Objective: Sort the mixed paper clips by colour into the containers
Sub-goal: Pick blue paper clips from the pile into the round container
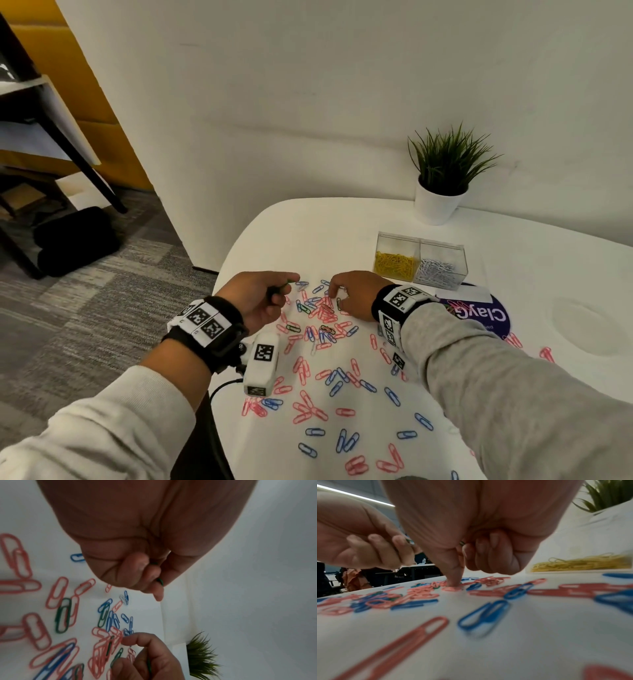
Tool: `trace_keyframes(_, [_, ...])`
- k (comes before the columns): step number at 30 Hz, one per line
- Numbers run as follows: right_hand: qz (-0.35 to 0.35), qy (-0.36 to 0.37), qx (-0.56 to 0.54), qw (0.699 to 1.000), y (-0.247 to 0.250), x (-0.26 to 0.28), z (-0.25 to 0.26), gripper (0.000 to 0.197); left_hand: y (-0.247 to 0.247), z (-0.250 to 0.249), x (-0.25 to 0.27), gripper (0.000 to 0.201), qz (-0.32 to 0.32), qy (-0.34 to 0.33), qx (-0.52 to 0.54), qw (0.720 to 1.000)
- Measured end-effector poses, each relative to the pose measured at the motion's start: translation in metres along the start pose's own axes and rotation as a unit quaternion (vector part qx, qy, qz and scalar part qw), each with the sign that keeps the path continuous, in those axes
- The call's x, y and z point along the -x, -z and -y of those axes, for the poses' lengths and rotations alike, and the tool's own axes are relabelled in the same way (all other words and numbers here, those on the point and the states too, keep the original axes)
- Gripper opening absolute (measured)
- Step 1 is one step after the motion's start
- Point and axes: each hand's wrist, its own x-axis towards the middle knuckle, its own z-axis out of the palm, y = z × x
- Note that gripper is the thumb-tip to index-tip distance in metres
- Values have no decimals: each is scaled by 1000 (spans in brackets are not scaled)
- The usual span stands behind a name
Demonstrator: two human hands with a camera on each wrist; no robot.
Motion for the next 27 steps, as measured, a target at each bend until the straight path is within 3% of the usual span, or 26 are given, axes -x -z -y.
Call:
trace_keyframes(4, [15,-17,21,1000,2,4,-1,10,2,4,14,21,4,10,60,998])
trace_keyframes(7, [26,-22,69,997,3,7,-1,19,-2,7,23,20,11,14,87,996])
trace_keyframes(13, [21,10,231,973,2,17,14,28,-18,13,34,26,37,2,36,999])
trace_keyframes(15, [4,-5,203,979,9,24,20,25,-24,12,39,28,56,8,28,998])
trace_keyframes(20, [-103,37,-26,994,37,85,24,10,-34,1,56,36,120,49,69,989])
trace_keyframes(23, [-34,46,-22,998,39,149,17,9,-43,-1,69,37,134,53,47,988])
trace_keyframes(27, [66,53,45,995,15,228,13,8,-66,11,98,21,142,-5,-150,979])
